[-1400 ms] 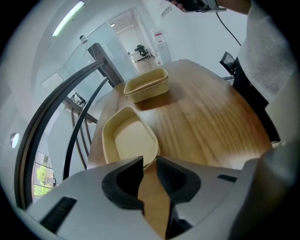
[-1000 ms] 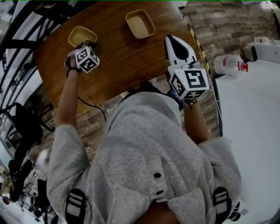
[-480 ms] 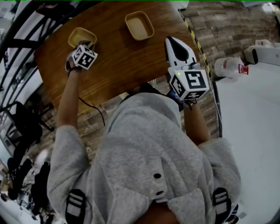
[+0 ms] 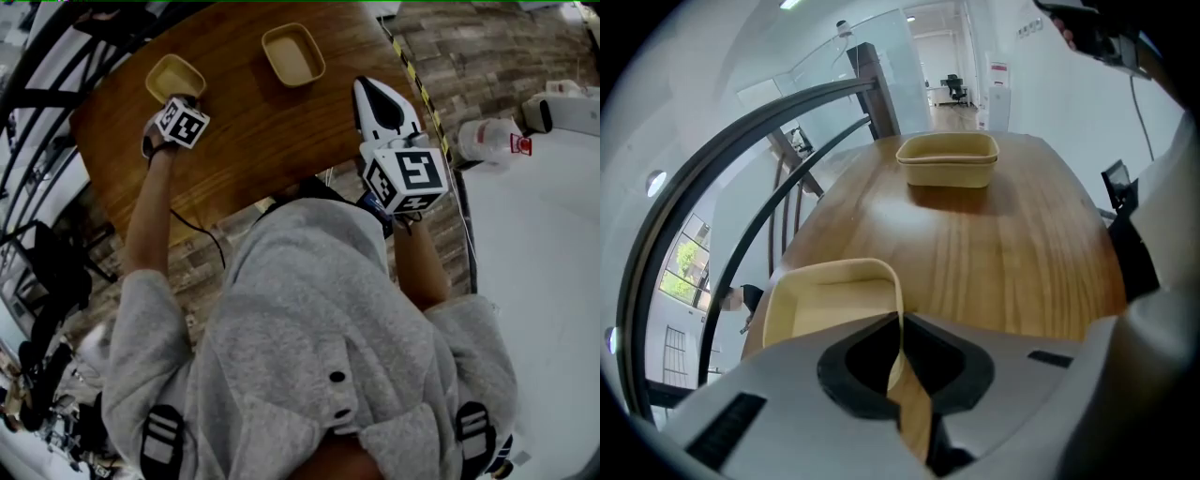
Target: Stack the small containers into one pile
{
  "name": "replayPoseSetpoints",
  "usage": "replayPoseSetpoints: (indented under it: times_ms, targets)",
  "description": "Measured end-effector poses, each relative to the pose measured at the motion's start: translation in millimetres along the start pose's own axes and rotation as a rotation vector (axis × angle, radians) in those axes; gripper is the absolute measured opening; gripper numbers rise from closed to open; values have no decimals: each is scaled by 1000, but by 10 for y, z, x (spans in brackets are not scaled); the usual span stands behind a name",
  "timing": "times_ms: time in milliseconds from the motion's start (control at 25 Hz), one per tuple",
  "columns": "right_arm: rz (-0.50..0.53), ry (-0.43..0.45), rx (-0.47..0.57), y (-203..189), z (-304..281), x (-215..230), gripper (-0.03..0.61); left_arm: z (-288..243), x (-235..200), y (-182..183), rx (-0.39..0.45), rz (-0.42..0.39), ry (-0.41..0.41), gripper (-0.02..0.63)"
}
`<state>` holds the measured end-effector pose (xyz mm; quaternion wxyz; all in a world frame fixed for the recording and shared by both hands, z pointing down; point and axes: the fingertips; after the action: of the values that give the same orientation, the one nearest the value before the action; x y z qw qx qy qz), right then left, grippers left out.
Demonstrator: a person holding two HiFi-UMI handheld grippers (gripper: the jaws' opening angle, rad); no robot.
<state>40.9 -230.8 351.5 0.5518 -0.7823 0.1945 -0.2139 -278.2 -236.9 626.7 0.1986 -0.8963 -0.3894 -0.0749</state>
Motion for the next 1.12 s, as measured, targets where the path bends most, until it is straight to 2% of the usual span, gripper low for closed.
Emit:
replayPoseSetpoints:
  times_ms: [600,1120]
  targets:
    - [-7,-8,15,33,71,119,11,131,-28,211,29,-25,48,21]
    - [-12,-11,41,91,223,248,11,320,194,725,107,-102,25,21]
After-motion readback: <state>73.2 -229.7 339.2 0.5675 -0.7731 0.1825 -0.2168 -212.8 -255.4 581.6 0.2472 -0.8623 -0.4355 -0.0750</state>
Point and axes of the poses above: the fingertips, and each gripper's own axes: z backward along the fingers, x to its right, y out of its top, and after that the axes turned 2 degrees about -z, right-handed
